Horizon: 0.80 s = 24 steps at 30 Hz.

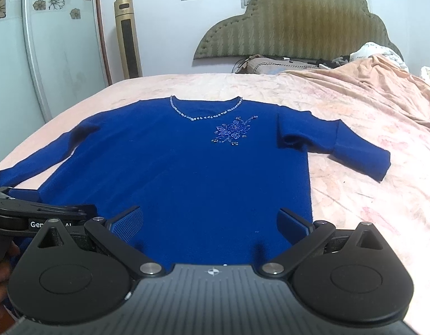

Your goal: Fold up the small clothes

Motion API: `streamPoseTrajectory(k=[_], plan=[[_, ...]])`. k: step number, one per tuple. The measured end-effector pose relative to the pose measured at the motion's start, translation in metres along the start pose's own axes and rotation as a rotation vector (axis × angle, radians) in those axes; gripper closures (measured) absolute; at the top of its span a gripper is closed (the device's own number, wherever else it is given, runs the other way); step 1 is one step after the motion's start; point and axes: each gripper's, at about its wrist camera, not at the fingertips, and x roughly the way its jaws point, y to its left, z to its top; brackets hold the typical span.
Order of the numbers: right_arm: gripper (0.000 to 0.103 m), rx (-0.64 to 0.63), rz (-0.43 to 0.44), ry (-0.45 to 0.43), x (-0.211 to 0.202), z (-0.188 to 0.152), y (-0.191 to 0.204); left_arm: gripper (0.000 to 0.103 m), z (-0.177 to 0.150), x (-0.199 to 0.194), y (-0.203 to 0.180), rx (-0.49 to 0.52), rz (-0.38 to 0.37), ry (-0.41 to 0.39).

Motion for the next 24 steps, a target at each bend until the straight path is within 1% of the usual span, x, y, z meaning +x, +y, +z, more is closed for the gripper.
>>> streamPoseTrajectory(k=[9,14,17,21,24], plan=[[0.000,0.011,-0.005,-0.005,0.002,0.003,-0.008,0.000,0.005,0.008,-0.006,0.018,-0.009,0.003],[0.000,0.041,0.040,0.014,0.008,0.002,-0.014,0.000,0.008,0.013,-0.010,0.026,-0.019,0.008],[0.000,-0.004,0.040,0.006,0.010,0.001,-0.011,0.000,0.011,0.017,-0.013,0.033,-0.020,0.010],[0.000,-0.095,0.020,-0.023,0.011,0.001,-0.004,0.000,0.014,0.023,-0.016,0.033,-0.024,0.015],[0.000,-0.135,0.022,-0.036,0.013,0.001,-0.006,0.000,0.017,0.026,-0.017,0.037,-0.026,0.014]])
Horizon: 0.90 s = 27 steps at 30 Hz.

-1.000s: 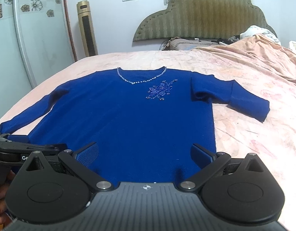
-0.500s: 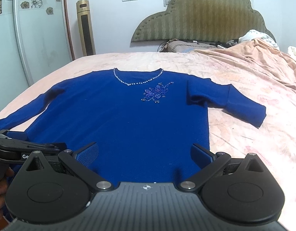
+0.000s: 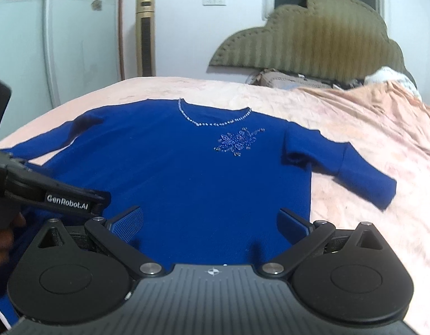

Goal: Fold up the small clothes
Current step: 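Grasp the sweater sleeve nearest the right tool with the right gripper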

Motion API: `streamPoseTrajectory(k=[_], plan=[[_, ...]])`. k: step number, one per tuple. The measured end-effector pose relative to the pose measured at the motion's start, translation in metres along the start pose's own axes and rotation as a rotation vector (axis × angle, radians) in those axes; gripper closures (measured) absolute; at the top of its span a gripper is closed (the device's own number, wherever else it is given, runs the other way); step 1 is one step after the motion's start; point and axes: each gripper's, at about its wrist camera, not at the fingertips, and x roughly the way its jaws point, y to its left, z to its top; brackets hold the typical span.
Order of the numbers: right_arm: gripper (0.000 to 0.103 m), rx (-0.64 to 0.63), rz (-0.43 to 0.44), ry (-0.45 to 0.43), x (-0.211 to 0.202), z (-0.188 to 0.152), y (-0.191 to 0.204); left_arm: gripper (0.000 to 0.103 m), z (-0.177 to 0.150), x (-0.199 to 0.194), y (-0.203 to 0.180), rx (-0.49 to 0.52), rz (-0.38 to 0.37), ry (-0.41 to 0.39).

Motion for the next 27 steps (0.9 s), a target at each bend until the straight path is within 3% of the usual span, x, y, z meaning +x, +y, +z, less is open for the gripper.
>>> streamPoseTrajectory(k=[3,10,14,17,20,22,23,24,27], plan=[[0.000,0.007,-0.025,0.002,0.003,0.001,-0.013,0.000,0.003,0.001,-0.002,0.009,-0.004,-0.016],[0.000,0.156,-0.231,-0.010,0.013,0.003,-0.103,0.000,0.010,0.008,-0.008,0.048,-0.006,-0.044],[0.007,0.180,-0.333,0.029,0.033,0.006,-0.148,0.000,0.011,0.014,-0.013,0.059,-0.035,-0.028],[0.009,0.094,-0.356,0.053,0.053,0.007,-0.152,0.000,0.011,0.015,-0.018,0.083,-0.042,-0.030],[0.012,-0.097,-0.374,0.109,0.082,0.006,-0.141,0.000,0.010,0.014,-0.021,0.113,-0.033,-0.043],[0.020,-0.180,-0.388,0.119,0.095,0.007,-0.138,0.000,0.011,0.014,-0.022,0.127,-0.030,-0.045],[0.030,-0.164,-0.388,0.110,0.098,0.009,-0.142,0.000,0.012,0.014,-0.022,0.131,-0.030,-0.047],[0.052,-0.136,-0.390,0.111,0.097,0.014,-0.146,0.000,0.012,0.014,-0.022,0.134,-0.028,-0.048],[0.085,-0.016,-0.391,0.109,0.094,0.027,-0.173,0.000,0.013,0.015,-0.021,0.137,-0.029,-0.041]])
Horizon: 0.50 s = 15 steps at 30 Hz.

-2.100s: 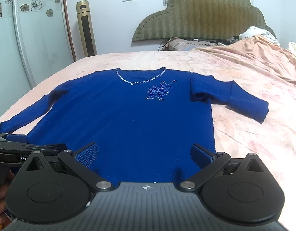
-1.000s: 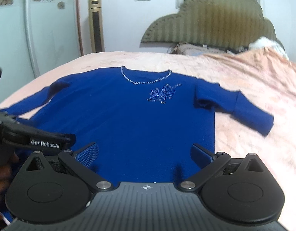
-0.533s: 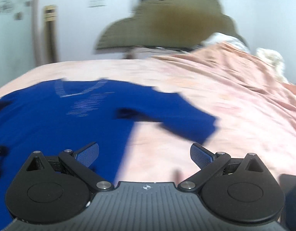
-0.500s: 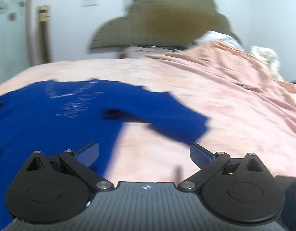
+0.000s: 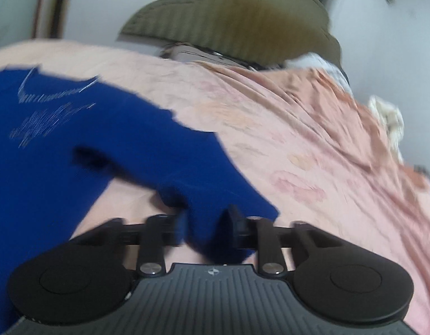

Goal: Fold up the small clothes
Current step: 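Grasp the sweater sleeve nearest the right tool with the right gripper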

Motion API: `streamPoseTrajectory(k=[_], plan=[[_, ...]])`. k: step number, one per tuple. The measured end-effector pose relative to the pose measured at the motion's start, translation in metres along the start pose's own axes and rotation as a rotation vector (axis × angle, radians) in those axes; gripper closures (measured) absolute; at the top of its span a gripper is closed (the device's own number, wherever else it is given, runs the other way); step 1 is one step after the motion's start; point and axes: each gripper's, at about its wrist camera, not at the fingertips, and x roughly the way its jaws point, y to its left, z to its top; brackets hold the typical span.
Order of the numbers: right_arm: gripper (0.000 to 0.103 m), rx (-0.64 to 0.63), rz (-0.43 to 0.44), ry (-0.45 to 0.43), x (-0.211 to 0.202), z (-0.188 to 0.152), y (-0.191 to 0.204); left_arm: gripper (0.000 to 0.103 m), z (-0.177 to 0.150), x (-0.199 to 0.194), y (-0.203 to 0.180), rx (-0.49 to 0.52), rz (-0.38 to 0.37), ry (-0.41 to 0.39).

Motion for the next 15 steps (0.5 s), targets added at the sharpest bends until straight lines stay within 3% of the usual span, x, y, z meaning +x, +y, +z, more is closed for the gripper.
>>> streamPoseTrajectory(k=[2,6,8,11,15], plan=[[0.092,0.102,0.049,0.004,0.000,0.005,-0.020,0.000,0.001,0.001,-0.001,0.004,-0.001,0.003],[0.092,0.416,0.205,0.019,0.005,0.009,-0.086,0.000,0.003,0.004,-0.002,0.007,-0.005,0.014],[0.092,0.563,0.236,0.016,0.010,0.010,-0.125,0.000,0.004,0.005,-0.002,0.005,-0.013,0.022],[0.092,0.698,0.224,0.013,0.015,0.008,-0.174,0.000,0.005,0.006,-0.002,0.011,-0.008,0.022],[0.092,0.781,0.140,0.013,0.024,0.004,-0.221,0.000,0.005,0.009,-0.005,0.019,0.002,0.030]])
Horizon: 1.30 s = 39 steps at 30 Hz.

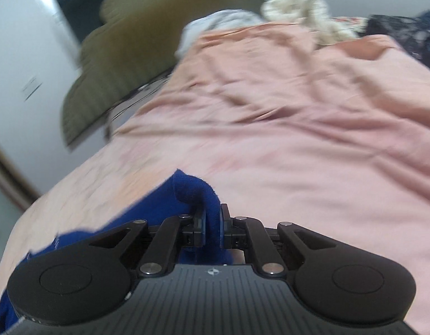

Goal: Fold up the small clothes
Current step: 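Grasp the sweater sleeve nearest the right tool with the right gripper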

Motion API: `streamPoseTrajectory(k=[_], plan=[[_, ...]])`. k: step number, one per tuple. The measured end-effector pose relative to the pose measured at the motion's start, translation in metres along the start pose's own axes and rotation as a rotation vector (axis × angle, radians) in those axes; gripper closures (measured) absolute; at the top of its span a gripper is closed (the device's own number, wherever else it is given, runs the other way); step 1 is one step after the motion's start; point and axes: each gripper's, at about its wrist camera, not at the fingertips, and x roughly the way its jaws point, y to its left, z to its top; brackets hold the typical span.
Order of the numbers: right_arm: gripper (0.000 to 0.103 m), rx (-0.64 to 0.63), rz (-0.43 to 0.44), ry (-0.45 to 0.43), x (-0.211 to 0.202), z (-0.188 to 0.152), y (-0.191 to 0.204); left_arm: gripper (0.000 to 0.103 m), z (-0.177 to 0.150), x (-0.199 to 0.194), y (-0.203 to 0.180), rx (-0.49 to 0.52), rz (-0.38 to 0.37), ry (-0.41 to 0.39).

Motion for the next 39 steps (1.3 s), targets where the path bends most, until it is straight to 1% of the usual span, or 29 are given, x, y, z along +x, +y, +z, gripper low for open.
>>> streamPoseTrajectory(k=[3,5,6,7,8,9,10,11,12,13,15,16,17,18,19,20,21,22,23,24,25,26,28,32,35,36,37,39], plan=[[0.092,0.048,-0.057,-0.018,0.005,0.016,-0.026,0.000,0.001,0.002,-0.002,0.005,0.007,0.006],[0.092,0.072,-0.115,-0.034,0.012,0.023,-0.042,0.000,0.002,0.003,-0.005,0.014,0.014,0.007],[0.079,0.066,-0.154,-0.032,0.020,0.026,-0.047,0.000,0.002,0.002,-0.006,0.018,0.016,0.006],[0.078,0.049,-0.215,-0.018,0.028,0.028,-0.052,0.000,0.002,0.002,-0.007,0.021,0.017,0.006],[0.062,0.043,-0.275,-0.020,0.031,0.026,-0.056,0.000,0.002,0.001,-0.008,0.025,0.017,0.003],[0.060,0.043,-0.338,-0.046,0.032,0.024,-0.061,0.000,0.002,0.000,-0.009,0.030,0.018,0.001],[0.061,0.036,-0.376,-0.081,0.027,0.021,-0.062,0.000,0.002,0.000,-0.010,0.036,0.019,-0.001],[0.061,0.020,-0.373,-0.120,0.021,0.017,-0.061,0.000,0.002,0.000,-0.011,0.040,0.021,-0.001],[0.059,-0.004,-0.345,-0.139,0.017,0.012,-0.058,0.000,0.002,0.000,-0.011,0.043,0.023,-0.001],[0.055,-0.034,-0.308,-0.140,0.014,0.006,-0.053,0.000,0.002,0.001,-0.012,0.044,0.023,0.000],[0.039,-0.093,-0.222,-0.115,0.012,-0.004,-0.041,0.000,0.004,0.002,-0.012,0.041,0.020,0.003],[0.035,-0.128,-0.182,-0.097,0.012,-0.010,-0.034,0.000,0.004,0.002,-0.012,0.039,0.018,0.003],[0.029,-0.177,-0.163,-0.078,0.015,-0.016,-0.027,0.000,0.005,0.002,-0.013,0.039,0.017,0.002],[0.028,-0.238,-0.178,-0.064,0.018,-0.022,-0.017,0.000,0.005,0.003,-0.013,0.039,0.016,0.002],[0.028,-0.310,-0.218,-0.053,0.025,-0.026,-0.008,0.000,0.004,0.002,-0.014,0.041,0.015,0.002],[0.028,-0.395,-0.282,-0.038,0.036,-0.031,0.000,0.000,0.004,0.001,-0.015,0.044,0.015,0.002],[0.038,-0.451,-0.332,-0.023,0.044,-0.035,0.006,0.000,0.004,0.000,-0.016,0.049,0.015,0.000],[0.052,-0.475,-0.358,-0.013,0.051,-0.037,0.007,0.000,0.004,-0.001,-0.016,0.054,0.014,-0.003],[0.082,-0.459,-0.374,-0.005,0.057,-0.034,0.004,0.000,0.003,-0.002,-0.016,0.058,0.013,-0.006],[0.096,-0.406,-0.362,-0.011,0.054,-0.029,-0.001,0.000,0.003,-0.003,-0.014,0.060,0.011,-0.008],[0.095,-0.331,-0.326,-0.026,0.049,-0.022,-0.008,0.000,0.003,-0.004,-0.012,0.059,0.009,-0.009],[0.099,-0.263,-0.306,-0.053,0.041,-0.015,-0.015,0.000,0.003,-0.004,-0.011,0.057,0.009,-0.010],[0.101,-0.216,-0.313,-0.106,0.022,-0.003,-0.022,0.000,0.005,-0.004,-0.007,0.049,0.011,-0.009],[0.101,-0.216,-0.399,-0.182,-0.010,0.033,-0.031,0.000,0.005,-0.001,-0.001,0.021,0.003,-0.008],[0.100,-0.239,-0.462,-0.188,-0.024,0.049,-0.033,0.000,0.004,0.002,0.001,0.006,-0.014,0.000],[0.100,-0.246,-0.465,-0.181,-0.027,0.049,-0.031,0.000,0.003,0.002,0.000,0.007,-0.018,0.001],[0.099,-0.237,-0.441,-0.172,-0.030,0.048,-0.029,0.000,0.003,0.002,0.000,0.012,-0.020,-0.003],[0.099,-0.160,-0.315,-0.131,-0.034,0.042,-0.023,0.000,0.004,0.001,-0.001,0.027,-0.014,-0.013]])
